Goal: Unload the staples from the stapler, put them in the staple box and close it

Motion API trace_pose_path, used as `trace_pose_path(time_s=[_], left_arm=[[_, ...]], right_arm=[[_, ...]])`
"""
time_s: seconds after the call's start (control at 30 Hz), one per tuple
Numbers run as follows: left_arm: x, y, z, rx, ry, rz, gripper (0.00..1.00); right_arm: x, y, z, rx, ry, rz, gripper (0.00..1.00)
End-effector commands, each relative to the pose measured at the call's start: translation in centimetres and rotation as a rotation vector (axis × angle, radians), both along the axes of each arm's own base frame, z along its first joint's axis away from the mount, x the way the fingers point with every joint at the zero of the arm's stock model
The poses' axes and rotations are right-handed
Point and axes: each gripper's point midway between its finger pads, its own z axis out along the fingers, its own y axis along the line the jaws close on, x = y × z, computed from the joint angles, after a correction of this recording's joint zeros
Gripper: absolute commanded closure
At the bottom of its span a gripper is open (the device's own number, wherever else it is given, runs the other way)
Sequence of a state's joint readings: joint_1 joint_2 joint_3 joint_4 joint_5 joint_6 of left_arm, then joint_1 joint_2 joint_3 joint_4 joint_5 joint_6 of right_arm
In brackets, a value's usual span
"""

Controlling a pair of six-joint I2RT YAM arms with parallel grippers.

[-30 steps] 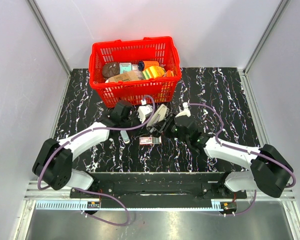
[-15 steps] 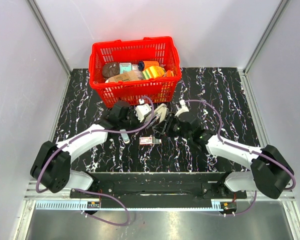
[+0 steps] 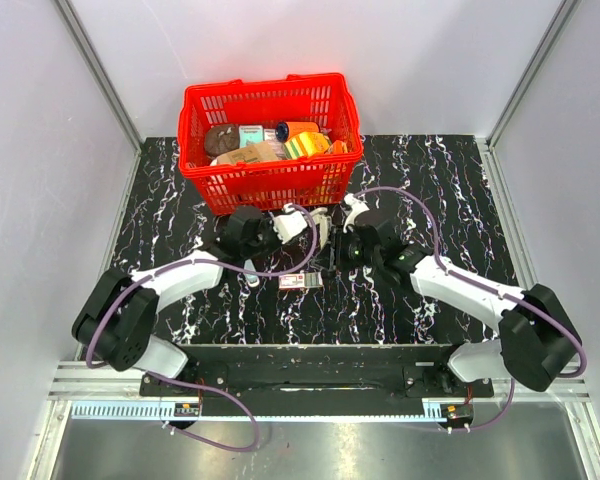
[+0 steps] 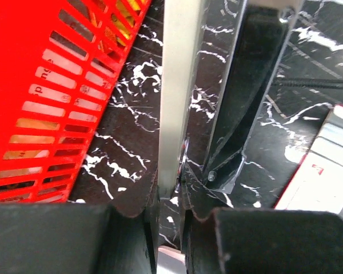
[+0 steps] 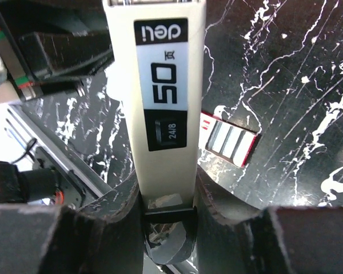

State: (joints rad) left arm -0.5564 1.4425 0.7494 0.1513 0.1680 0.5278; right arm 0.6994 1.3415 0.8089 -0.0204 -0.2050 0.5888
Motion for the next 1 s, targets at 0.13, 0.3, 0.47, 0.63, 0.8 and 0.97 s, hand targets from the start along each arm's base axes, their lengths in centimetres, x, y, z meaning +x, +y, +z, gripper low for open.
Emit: trace_pose_path(time_s=[0.13, 0.3, 0.47, 0.63, 0.8, 0.97], left_arm=[[5.0, 3.9, 2.6, 0.169, -0.337, 0.183, 1.00], [5.2, 4.3, 2.8, 0.238, -0.453, 0.207, 1.00], [5.5, 4.0, 2.8, 0.268, -0.503, 0.217, 1.00], [5.1, 3.0, 3.1, 0.209, -0.443, 0.221, 1.00], [1.2, -0.4, 3.3, 0.052, -0.135, 0.073, 0.74], [-4.8, -3.5, 3.2, -0.073, 0.158, -0.137, 0.59]], right_arm=[[-0.7, -2.3, -2.5, -0.174, 0.035, 0.034, 1.00], [-0.9, -3.0, -3.5, -0.225, 0.055, 0.031, 1.00], [-1.0, -3.1, -3.5, -0.230, 0.051, 0.035, 1.00], [-0.5, -2.7, -2.6, -0.198, 0.034, 0.016, 1.00], [1.1, -3.1, 1.2, -0.146, -0.039, -0.079, 1.00], [2.9, -5.6, 4.9, -0.135, -0.102, -0.194, 1.00]])
